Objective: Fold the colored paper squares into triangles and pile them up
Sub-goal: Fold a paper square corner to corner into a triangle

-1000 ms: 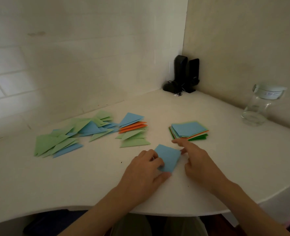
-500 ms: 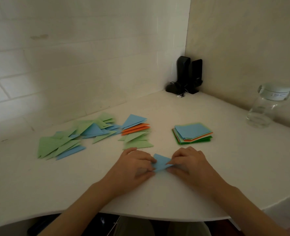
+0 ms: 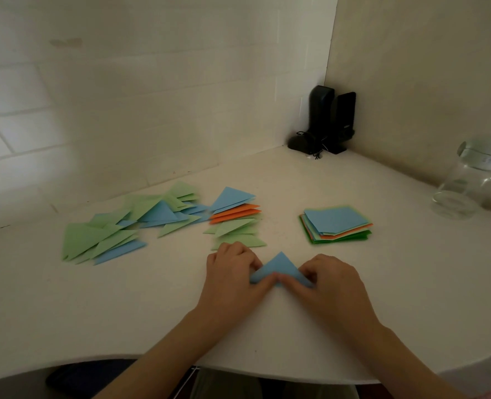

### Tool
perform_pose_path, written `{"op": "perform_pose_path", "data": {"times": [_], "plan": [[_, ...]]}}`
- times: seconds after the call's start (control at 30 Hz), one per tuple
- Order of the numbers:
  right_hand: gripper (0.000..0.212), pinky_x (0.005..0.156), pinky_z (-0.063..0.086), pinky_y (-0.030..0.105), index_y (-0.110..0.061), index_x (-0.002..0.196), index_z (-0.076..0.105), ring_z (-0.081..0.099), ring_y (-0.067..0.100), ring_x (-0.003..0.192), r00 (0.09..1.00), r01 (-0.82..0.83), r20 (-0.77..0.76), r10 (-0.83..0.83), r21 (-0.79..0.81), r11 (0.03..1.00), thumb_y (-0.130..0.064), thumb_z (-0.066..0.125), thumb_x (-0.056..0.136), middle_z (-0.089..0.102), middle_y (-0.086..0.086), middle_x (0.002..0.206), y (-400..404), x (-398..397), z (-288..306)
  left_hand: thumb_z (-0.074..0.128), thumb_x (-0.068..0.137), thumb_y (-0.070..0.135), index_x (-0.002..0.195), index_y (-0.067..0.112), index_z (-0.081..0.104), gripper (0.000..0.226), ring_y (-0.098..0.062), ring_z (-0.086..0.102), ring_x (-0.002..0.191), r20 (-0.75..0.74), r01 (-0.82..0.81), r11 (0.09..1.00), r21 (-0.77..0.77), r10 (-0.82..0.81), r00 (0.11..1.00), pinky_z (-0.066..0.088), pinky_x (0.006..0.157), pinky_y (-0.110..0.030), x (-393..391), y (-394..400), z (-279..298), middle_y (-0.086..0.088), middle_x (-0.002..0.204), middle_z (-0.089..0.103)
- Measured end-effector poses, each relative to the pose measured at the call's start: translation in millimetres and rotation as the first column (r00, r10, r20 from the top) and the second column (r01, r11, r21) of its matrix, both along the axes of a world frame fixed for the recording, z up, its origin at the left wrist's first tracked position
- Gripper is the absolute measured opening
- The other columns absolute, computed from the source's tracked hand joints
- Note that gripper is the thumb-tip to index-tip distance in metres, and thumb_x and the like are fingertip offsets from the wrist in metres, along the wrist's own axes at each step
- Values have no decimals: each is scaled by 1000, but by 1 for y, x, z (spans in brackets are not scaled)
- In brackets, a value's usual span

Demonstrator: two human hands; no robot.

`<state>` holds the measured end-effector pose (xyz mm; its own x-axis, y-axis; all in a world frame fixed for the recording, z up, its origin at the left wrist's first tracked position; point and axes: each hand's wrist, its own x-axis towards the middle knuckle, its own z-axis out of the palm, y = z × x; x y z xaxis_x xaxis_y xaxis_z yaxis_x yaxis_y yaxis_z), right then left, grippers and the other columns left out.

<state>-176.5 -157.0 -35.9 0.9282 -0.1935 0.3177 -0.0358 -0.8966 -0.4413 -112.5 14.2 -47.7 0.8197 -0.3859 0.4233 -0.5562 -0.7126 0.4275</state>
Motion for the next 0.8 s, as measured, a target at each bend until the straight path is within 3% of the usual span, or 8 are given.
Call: {"op": "perform_pose_path", "data": {"times": [0.1,0.2,0.3,0.43,0.5,0.63,0.8], "plan": [[69,62,45,35,-22,63,59,51,14,63,998,30,-48,-31,-10,999,-82,25,62,52,-6,63,1,2,2,46,73,66,71,28,57,39,-9,43,83,48,-32,999,2,32,998,27,72,-26,-1,-2,-2,13,81,48],[64,65,45,33,-24,68,57,51,12,67,995,39,-94,-41,-26,999,-83,33,64,51,-9,67,1,3,7,50,74,63,70,27,59,37,-11,45,86,49,-48,999,16,47,998,27,72,-26,-1,-1,-2,12,82,49],[41,72,44,31,-28,76,54,50,8,75,990,52,-133,-47,34,998,-68,58,71,51,-12,77,0,1,11,62,76,58,75,30,60,28,-7,41,94,-23,-55,997,52,56,998,23,75,-25,-1,2,2,15,89,47],[36,67,44,27,-25,81,50,50,6,69,997,9,-82,10,229,973,-45,77,66,54,-11,79,-6,1,12,64,77,55,73,35,57,21,-5,39,98,-104,-52,998,37,56,993,27,82,-26,-2,10,7,16,94,47],[34,61,41,17,-23,82,53,51,5,66,993,-9,-111,45,308,951,-35,80,66,58,-9,79,-12,2,13,66,77,53,71,36,54,21,-5,39,98,-136,-47,998,31,51,989,27,83,-26,0,14,10,17,94,47],[29,63,42,10,-23,81,56,54,4,66,986,-33,-135,95,401,916,-23,81,68,60,-9,77,-22,0,15,69,77,48,71,37,54,19,-6,38,94,-176,-33,999,36,38,984,29,81,-26,1,20,16,18,91,46],[22,62,39,7,-19,81,59,55,2,67,987,-30,-135,88,382,924,-22,79,71,60,-7,74,-23,-3,15,65,84,31,93,26,66,10,-12,41,92,-104,28,999,36,-24,994,39,82,-30,-6,21,20,11,98,55]]}}
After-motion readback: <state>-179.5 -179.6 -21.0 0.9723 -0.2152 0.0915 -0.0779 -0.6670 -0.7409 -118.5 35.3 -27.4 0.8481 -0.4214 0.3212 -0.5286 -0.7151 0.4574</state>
